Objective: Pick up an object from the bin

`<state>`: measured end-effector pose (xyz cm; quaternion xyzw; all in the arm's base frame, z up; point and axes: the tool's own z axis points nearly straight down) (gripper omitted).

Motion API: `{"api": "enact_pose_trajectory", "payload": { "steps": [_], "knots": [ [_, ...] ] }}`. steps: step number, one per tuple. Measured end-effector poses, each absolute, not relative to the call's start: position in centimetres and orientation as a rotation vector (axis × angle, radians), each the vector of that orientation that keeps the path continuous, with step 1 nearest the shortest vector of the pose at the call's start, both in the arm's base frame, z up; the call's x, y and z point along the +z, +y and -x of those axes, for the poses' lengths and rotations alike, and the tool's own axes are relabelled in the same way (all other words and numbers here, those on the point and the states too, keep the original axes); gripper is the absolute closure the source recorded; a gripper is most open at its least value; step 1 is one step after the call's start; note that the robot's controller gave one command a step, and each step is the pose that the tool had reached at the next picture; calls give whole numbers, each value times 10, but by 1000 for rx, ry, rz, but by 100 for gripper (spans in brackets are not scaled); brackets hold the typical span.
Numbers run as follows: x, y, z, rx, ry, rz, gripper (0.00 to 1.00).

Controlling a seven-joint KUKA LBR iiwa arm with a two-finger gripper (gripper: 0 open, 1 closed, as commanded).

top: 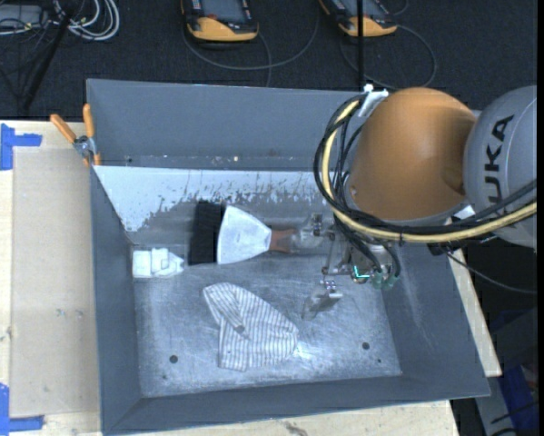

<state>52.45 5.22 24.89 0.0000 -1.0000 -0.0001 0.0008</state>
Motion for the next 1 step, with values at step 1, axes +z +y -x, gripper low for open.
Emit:
{"api": "enact_pose_trajectory", "payload": {
  "steps": [1],
  "knots": [
    [249,52,-524,0,-3140,1,0]
  ]
}}
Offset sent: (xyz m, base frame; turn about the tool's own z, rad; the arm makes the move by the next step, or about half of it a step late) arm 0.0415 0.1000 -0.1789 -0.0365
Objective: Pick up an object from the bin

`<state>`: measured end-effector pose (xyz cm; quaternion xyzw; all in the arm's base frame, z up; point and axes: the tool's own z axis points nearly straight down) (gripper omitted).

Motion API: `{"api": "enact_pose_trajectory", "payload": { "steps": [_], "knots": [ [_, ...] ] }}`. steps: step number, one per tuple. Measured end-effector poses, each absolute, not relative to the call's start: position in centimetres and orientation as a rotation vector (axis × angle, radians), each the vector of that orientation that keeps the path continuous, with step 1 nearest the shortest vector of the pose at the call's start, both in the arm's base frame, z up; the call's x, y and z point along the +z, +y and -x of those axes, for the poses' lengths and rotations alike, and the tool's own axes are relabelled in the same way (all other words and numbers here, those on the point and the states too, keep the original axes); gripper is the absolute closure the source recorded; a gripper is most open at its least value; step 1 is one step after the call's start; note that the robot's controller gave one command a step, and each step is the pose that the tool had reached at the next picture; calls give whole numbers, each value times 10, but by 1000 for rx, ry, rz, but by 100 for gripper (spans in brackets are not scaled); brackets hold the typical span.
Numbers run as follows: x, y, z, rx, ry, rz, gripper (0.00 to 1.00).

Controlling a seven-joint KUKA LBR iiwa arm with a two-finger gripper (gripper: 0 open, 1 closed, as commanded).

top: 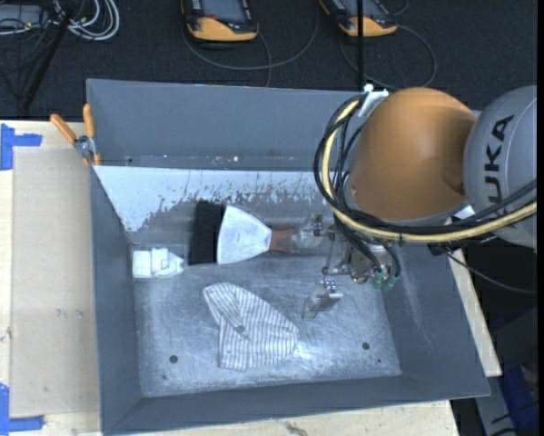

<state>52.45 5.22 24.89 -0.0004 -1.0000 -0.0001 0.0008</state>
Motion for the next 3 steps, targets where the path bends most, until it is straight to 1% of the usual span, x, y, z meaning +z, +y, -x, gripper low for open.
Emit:
{"api": "enact_pose_trajectory", "payload": {
  "steps": [1,2,3],
  "knots": [
    [178,94,-543,-1,-3145,-24,0],
    [161,35,-561,-2,-3141,57,0],
    [152,14,-592,2,-3143,-64,0]
  ]
}}
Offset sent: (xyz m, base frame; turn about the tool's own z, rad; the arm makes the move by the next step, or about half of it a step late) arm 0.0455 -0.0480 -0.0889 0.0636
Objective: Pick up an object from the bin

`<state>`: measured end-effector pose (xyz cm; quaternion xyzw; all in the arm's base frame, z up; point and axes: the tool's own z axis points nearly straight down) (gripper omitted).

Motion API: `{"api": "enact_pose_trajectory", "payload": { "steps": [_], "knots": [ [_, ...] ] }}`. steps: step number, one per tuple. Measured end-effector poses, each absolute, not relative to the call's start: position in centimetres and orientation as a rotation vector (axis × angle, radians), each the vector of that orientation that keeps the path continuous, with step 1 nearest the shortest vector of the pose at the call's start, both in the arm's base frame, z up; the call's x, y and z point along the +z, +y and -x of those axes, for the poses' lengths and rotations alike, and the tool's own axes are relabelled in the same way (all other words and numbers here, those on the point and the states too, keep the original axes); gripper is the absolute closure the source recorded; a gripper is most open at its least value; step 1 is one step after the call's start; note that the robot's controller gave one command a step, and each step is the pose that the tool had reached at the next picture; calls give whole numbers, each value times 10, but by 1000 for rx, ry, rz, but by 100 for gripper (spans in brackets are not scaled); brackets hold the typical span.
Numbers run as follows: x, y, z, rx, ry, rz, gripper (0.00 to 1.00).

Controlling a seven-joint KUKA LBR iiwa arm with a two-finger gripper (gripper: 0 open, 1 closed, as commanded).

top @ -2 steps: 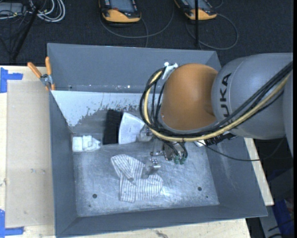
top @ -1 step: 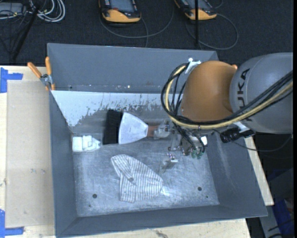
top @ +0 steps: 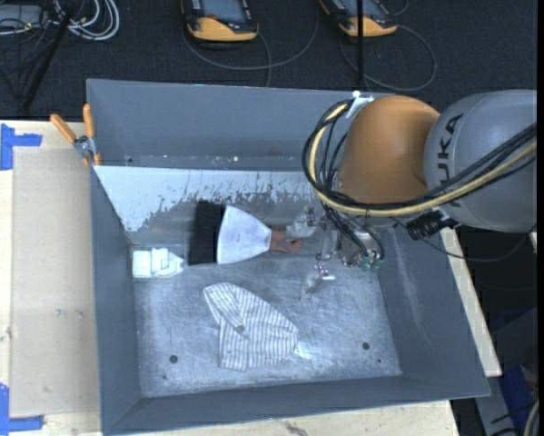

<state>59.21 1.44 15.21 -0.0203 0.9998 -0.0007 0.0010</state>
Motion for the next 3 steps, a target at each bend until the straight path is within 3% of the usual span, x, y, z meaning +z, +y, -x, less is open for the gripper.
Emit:
{"api": "enact_pose_trajectory", "payload": {
  "steps": [1,2,3],
  "knots": [
    [83,67,-558,1,3128,-255,0],
    [81,75,-556,8,3130,-255,100],
    [81,75,-556,8,3130,-255,100]
  ]
}}
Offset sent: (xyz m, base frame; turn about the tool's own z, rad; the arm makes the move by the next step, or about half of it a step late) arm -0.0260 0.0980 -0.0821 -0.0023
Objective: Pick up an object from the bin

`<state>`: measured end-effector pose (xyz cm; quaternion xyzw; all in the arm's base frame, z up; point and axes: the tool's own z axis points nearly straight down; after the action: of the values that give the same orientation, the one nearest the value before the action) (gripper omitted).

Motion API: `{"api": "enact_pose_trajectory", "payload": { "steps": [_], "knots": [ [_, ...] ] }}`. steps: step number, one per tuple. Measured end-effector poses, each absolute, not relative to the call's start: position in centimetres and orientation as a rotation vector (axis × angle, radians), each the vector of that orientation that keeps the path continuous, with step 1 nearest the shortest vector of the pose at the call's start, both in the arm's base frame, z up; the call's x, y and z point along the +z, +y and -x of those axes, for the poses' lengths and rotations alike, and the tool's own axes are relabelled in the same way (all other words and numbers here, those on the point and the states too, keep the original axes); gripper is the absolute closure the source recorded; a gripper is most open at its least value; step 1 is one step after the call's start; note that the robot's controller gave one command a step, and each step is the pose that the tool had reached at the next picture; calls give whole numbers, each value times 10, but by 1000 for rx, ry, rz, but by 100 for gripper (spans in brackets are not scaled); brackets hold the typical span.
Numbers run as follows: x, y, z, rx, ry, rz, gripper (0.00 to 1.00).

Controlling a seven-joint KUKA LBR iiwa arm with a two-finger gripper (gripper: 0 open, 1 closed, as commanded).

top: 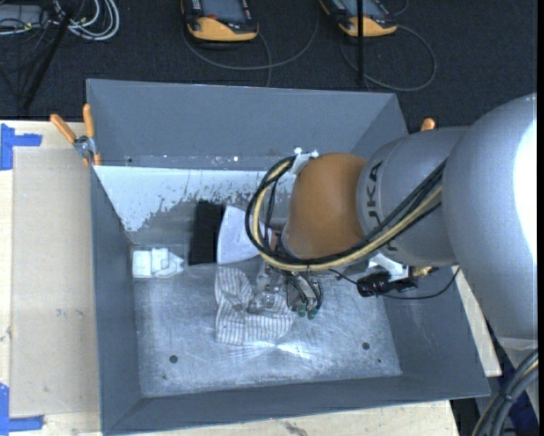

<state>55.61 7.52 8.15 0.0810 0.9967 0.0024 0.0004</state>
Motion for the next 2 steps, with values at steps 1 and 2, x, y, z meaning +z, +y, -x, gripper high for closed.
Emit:
{"api": "enact_pose_trajectory", "payload": {
  "steps": [1,2],
  "knots": [
    [82,75,-556,7,3131,-254,100],
    [89,74,-554,1,3137,-254,100]
  ]
}}
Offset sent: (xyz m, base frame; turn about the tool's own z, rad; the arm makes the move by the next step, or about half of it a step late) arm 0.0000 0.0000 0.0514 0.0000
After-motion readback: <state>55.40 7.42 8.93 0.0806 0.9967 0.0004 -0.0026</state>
